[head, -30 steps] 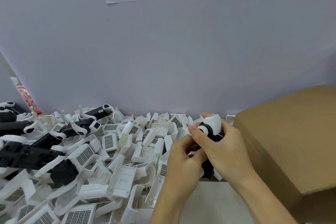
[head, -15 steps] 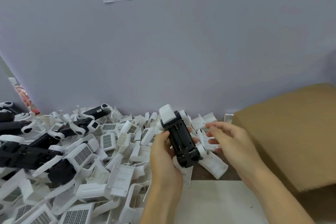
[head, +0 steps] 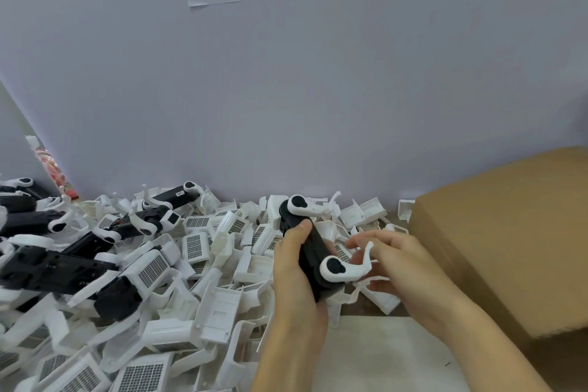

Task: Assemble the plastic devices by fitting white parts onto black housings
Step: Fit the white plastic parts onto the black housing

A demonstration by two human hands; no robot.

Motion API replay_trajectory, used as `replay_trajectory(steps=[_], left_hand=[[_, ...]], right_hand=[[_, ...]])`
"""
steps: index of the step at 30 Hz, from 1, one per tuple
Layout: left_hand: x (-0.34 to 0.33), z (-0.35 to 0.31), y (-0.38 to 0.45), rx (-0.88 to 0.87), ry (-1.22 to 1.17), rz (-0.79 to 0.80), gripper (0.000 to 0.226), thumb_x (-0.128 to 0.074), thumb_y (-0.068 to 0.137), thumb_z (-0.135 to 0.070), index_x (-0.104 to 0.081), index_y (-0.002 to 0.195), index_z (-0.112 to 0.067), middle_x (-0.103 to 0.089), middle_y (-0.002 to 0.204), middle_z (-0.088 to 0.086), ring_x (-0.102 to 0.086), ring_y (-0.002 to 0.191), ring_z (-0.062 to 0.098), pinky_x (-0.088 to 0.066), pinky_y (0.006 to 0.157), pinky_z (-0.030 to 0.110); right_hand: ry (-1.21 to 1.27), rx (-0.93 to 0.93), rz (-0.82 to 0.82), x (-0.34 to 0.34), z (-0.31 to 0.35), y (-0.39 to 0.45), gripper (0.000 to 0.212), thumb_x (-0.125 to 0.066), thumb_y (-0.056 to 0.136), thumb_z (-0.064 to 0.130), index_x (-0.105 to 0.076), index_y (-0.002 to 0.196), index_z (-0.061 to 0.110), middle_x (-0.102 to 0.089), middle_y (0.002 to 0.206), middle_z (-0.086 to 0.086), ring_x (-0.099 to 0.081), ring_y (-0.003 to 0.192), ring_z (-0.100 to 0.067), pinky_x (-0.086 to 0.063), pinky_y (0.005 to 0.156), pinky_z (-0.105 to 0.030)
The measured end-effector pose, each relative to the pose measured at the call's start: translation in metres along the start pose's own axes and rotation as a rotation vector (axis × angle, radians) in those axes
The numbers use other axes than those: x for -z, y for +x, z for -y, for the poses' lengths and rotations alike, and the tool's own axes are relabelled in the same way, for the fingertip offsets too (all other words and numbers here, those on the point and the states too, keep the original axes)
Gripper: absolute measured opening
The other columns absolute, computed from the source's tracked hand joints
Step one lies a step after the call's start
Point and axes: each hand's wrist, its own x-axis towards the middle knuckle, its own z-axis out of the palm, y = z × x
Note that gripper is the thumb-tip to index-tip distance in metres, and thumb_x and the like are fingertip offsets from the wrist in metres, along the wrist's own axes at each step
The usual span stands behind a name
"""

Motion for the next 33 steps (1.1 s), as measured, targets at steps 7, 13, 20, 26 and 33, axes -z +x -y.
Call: replay_trajectory(steps=[7, 13, 20, 26, 33], left_hand=[[0.002, -0.005, 0.002, -0.005, -0.130, 0.131, 0.030, -0.066, 0.077, -0.039, -0.081, 0.082, -0.013, -0.070, 0.078, 0.008, -0.066, 0.060, 0.019, -0.055, 0.053, 0.031], [0.006, 0.003, 0.010, -0.121, 0.070, 0.002, 0.029, -0.047, 0.105, -0.023, -0.068, 0.109, -0.002, -0.071, 0.102, 0.026, -0.068, 0.085, 0.033, -0.057, 0.074, 0.046], [0.005, -0.001, 0.007, -0.057, 0.139, 0.025, 0.035, -0.049, 0.102, -0.029, -0.072, 0.109, -0.004, -0.070, 0.102, 0.026, -0.066, 0.085, 0.035, -0.057, 0.064, 0.038], [0.007, -0.002, 0.008, -0.081, 0.188, 0.117, 0.023, -0.065, 0.085, -0.018, -0.072, 0.107, -0.014, -0.072, 0.097, 0.012, -0.069, 0.084, 0.025, -0.055, 0.061, 0.034], [0.009, -0.001, 0.006, -0.104, 0.236, 0.155, 0.037, -0.068, 0.068, -0.031, -0.071, 0.101, -0.015, -0.066, 0.090, 0.009, -0.065, 0.081, 0.023, -0.053, 0.058, 0.033]], right_hand=[[-0.015, 0.100, 0.008, -0.005, -0.003, 0.000, 0.023, -0.058, 0.097, 0.029, -0.078, 0.087, 0.030, -0.072, 0.078, 0.011, -0.066, 0.072, -0.005, -0.053, 0.063, -0.020], [0.186, 0.095, 0.270, -0.009, -0.002, -0.005, 0.016, -0.062, 0.094, 0.032, -0.072, 0.104, 0.025, -0.071, 0.094, -0.008, -0.066, 0.076, -0.017, -0.052, 0.062, -0.028], [0.190, 0.062, 0.299, -0.019, -0.004, -0.005, 0.044, -0.066, 0.074, 0.026, -0.069, 0.117, 0.032, -0.070, 0.117, -0.010, -0.065, 0.111, -0.033, -0.051, 0.101, -0.056], [0.261, 0.010, 0.378, -0.025, -0.002, -0.009, 0.035, -0.055, 0.098, 0.011, -0.073, 0.108, 0.039, -0.073, 0.100, -0.002, -0.067, 0.083, -0.019, -0.053, 0.069, -0.028], [0.187, 0.044, 0.434, -0.023, -0.001, -0.011, 0.037, -0.060, 0.088, 0.020, -0.069, 0.110, 0.048, -0.072, 0.100, 0.008, -0.066, 0.082, -0.007, -0.047, 0.066, -0.024]])
